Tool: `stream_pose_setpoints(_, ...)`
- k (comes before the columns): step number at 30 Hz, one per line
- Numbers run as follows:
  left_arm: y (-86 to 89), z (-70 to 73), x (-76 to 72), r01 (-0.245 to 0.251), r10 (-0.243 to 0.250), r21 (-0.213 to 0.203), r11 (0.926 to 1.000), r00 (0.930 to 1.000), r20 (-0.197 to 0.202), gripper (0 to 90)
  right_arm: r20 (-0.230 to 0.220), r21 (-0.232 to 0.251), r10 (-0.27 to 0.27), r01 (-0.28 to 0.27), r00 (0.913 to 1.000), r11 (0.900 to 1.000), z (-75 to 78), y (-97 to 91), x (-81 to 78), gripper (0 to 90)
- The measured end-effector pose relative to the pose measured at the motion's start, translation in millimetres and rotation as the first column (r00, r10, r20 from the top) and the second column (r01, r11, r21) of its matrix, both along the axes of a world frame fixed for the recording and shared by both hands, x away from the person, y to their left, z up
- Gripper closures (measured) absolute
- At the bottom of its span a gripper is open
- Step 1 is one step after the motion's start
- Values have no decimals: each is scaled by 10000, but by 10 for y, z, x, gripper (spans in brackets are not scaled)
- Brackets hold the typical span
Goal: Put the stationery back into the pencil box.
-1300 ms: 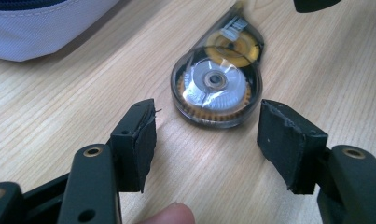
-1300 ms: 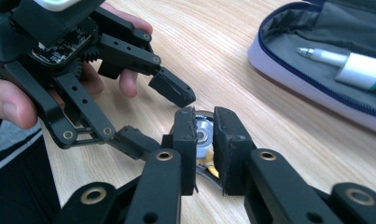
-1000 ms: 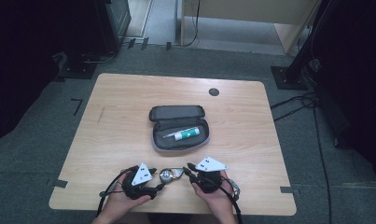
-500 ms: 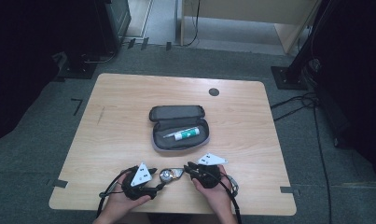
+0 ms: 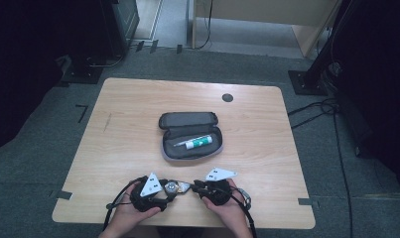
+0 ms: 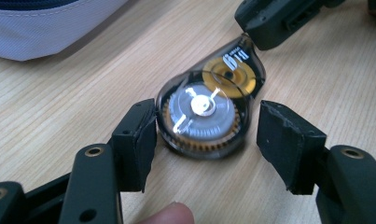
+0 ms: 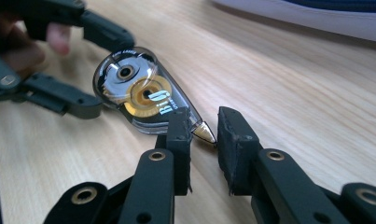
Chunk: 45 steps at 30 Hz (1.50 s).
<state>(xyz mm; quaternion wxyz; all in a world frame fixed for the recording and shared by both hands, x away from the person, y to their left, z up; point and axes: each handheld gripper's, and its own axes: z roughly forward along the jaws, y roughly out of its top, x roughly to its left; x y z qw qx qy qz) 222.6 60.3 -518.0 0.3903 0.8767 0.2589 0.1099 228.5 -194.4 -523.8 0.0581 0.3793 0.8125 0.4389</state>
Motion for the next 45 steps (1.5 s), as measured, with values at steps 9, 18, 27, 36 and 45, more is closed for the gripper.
stream_pose_setpoints(9,-11,-6,0,57,-57,205,9998,10000,-4,365,669,-650,434,-390,9968,9971,10,109,-88,803)
stream_pose_setpoints(18,-13,-7,-4,98,-99,250,9996,9999,26,347,452,244,133,-144,9989,9996,27,56,-67,807)
stream_pose_setpoints(27,-2,-5,-11,95,-96,206,9997,9999,48,387,317,875,39,-66,9995,9961,95,15,-63,825)
stream_pose_setpoints(36,38,9,-11,345,-344,83,9994,9993,-132,453,110,1364,-96,80,9999,9906,135,-12,-21,800)
stream_pose_setpoints(45,41,20,-40,480,-480,207,9986,9988,1,591,-842,1935,-674,827,9942,9776,61,-23,96,777)
